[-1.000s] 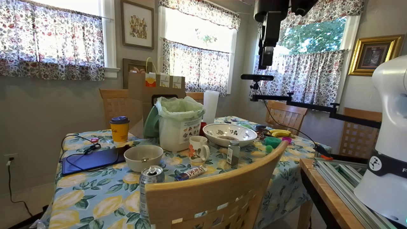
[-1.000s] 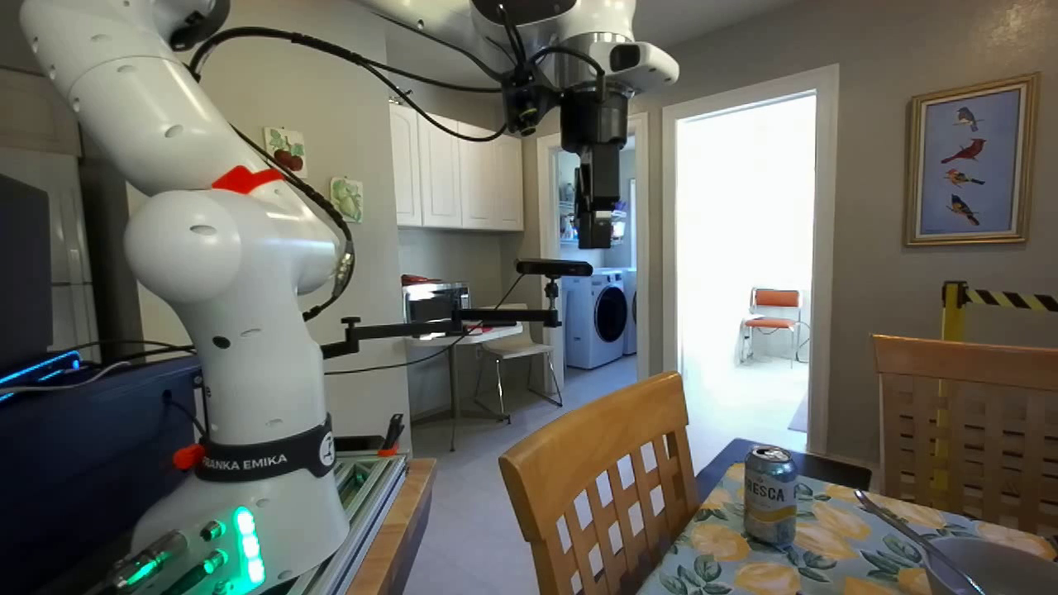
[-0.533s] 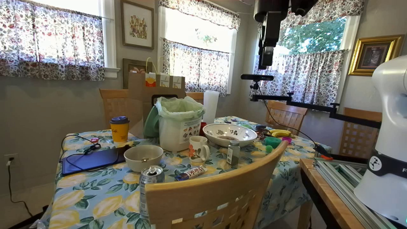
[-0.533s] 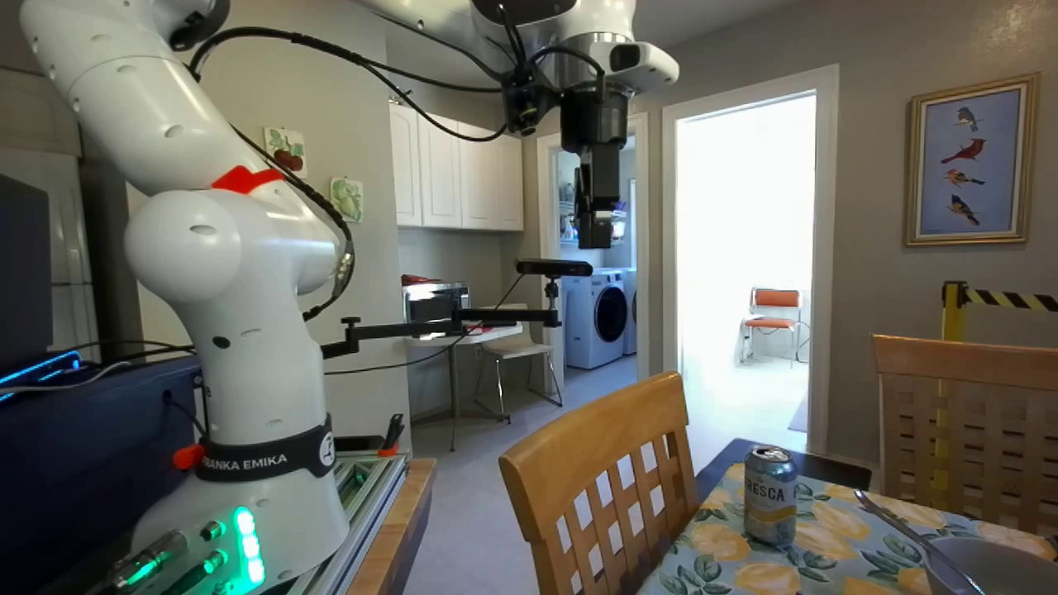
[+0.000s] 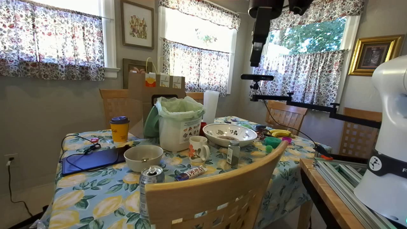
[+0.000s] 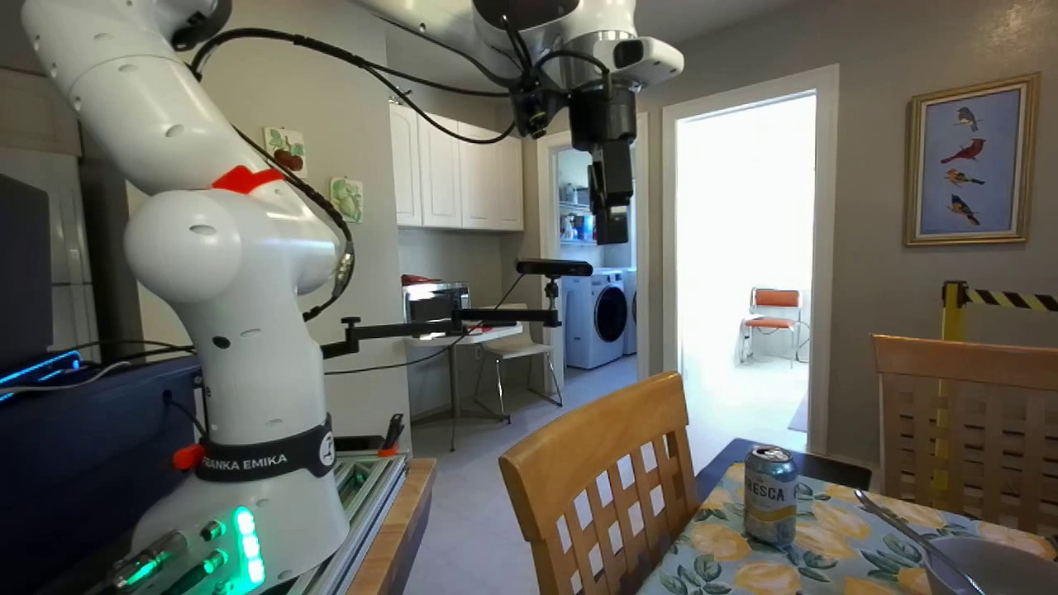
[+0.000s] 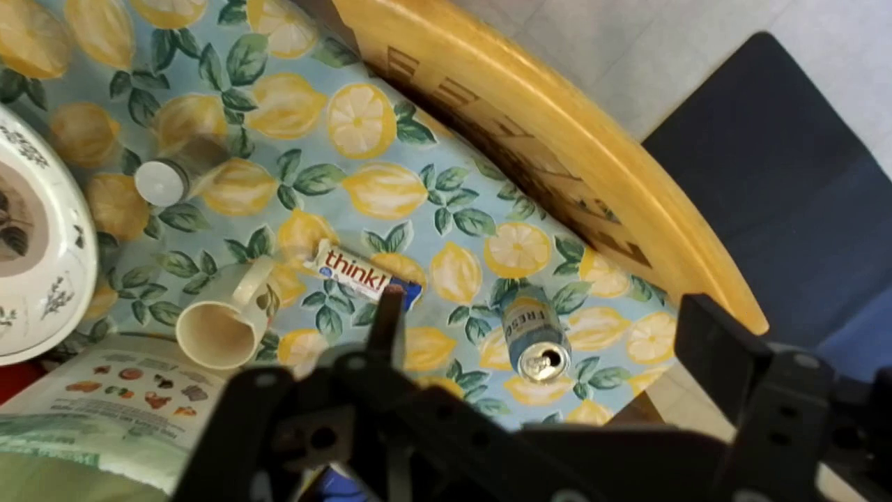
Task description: Move the can to the right
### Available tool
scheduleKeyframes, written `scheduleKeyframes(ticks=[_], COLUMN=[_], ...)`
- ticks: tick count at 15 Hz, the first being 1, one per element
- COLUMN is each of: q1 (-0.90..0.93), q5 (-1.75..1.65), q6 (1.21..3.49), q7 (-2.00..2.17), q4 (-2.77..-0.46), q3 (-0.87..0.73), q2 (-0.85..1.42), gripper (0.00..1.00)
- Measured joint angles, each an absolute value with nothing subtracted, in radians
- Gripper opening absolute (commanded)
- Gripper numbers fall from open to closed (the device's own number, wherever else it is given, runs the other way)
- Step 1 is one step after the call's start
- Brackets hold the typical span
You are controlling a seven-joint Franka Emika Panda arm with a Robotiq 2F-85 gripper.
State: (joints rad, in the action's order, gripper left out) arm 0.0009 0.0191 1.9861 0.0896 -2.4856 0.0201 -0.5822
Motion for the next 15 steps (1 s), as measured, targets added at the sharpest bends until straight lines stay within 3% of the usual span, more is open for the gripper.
scheduleKeyframes(ticks=[7,15], q1=[-0.03,-0.081], q5=[0.013,-0.102], q6=[2.27,2.338], q7=[0.392,0.746], q4=[-2.444,-2.322], q3=[0.106,0.161], q2=[-0.418,-0.181], gripper=[1.0,1.0])
